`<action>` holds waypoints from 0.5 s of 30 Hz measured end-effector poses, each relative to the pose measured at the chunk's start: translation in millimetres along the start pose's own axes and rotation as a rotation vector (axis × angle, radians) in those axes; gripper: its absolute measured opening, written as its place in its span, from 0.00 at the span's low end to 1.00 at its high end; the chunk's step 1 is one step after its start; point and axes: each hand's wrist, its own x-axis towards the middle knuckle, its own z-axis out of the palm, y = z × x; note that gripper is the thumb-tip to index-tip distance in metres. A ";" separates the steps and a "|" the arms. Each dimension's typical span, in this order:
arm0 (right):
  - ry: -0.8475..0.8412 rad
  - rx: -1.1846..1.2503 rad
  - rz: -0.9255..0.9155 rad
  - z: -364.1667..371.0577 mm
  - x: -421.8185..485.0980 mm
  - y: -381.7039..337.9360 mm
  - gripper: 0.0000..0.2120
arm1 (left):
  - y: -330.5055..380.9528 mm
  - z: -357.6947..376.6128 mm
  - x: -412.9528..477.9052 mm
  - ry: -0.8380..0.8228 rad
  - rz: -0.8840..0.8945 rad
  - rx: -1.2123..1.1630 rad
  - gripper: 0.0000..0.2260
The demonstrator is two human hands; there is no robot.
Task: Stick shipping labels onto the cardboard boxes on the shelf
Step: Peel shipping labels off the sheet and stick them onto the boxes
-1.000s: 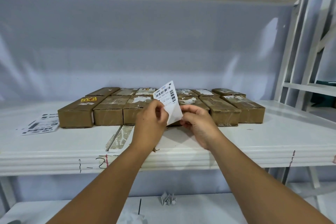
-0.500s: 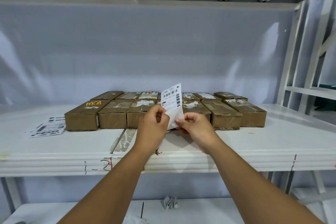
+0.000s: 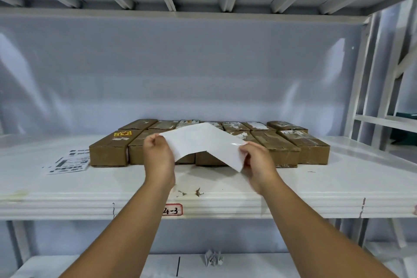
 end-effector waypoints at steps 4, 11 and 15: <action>0.254 0.074 0.030 -7.5 5.0 -2.1 0.10 | 16.9 -10.4 -4.2 0.031 0.077 0.025 0.08; 0.318 0.097 -0.043 -7.4 1.0 -3.4 0.09 | 35.0 -6.9 -11.6 0.009 0.138 0.066 0.06; 0.524 0.123 -0.137 -33.3 -0.5 -16.9 0.06 | 34.0 10.7 -29.7 -0.050 0.122 0.050 0.06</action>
